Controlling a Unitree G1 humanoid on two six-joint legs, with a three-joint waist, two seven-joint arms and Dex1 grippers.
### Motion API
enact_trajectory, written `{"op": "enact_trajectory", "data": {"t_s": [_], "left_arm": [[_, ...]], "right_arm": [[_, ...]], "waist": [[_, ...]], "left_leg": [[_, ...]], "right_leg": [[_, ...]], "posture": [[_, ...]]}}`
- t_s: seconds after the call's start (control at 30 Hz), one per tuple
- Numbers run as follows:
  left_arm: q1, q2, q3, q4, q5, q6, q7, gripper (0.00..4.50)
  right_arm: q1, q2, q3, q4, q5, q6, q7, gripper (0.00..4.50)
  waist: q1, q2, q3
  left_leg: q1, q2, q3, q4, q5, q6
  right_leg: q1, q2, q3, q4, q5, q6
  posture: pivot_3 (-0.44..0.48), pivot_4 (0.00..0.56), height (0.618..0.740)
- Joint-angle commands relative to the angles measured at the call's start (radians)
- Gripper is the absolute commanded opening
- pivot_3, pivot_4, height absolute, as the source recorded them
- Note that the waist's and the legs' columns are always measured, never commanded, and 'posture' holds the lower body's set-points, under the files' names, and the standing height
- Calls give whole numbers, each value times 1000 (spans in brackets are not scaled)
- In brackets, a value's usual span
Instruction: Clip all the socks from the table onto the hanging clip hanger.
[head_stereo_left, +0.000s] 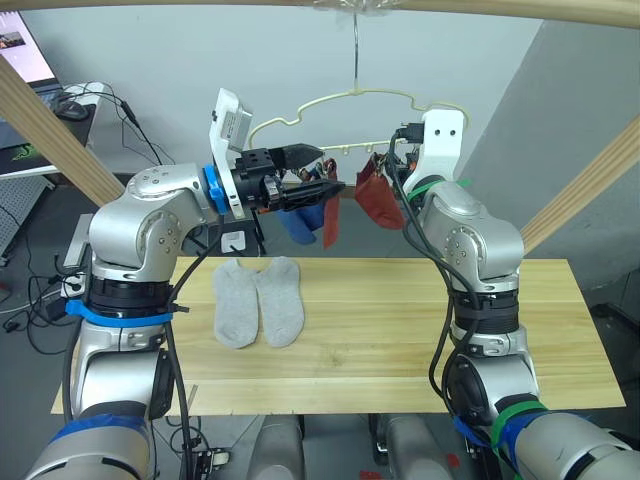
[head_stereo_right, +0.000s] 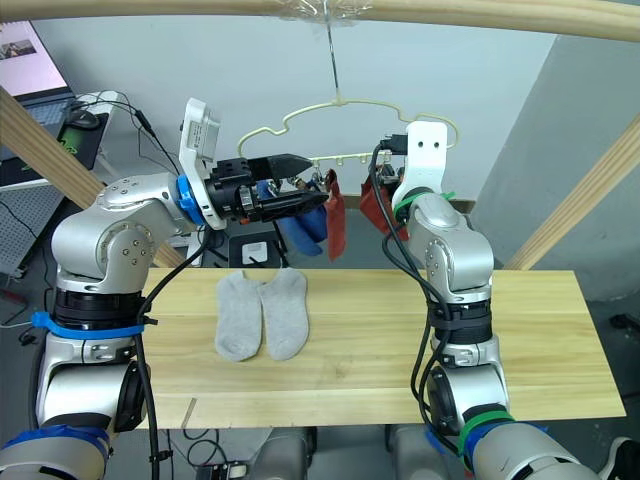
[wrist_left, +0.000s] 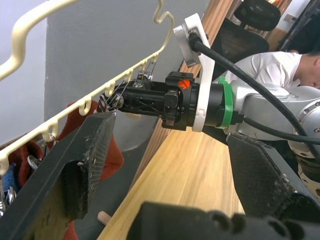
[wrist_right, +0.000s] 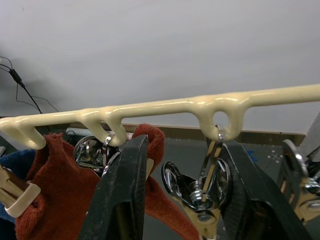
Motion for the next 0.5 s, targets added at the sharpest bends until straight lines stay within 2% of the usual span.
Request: {"op": "enact_trajectory", "data": {"t_s": [0.03,0.3,0.4,0.5], "left_arm": [[3,1,5,-33,2,-19,6,4045],[6,2,5,-31,10,-26,9,4045],[8,2,3,-32,12,-29,9,4045],[11,4,-4,-31,22,-36,8,4045]], "right_arm": [[-28,-2,-7,-32,6,-18,3,1892],[-34,-13,-8,-16,-7,-36,-3,1892],[-36,-15,-10,-14,-10,-41,-10,1343],[-37,-18,-10,-11,-11,-43,-14,452]], "waist": [[1,0,0],[1,0,0],[1,0,0],[2,0,0]], "left_leg": [[0,0,0,0,0,0],[0,0,0,0,0,0],[0,0,0,0,0,0],[0,0,0,0,0,0]], "right_leg": [[0,0,0,0,0,0],[0,0,0,0,0,0],[0,0,0,0,0,0],[0,0,0,0,0,0]], "posture": [[120,220,740],[122,214,740],[122,214,740],[118,215,740]]}}
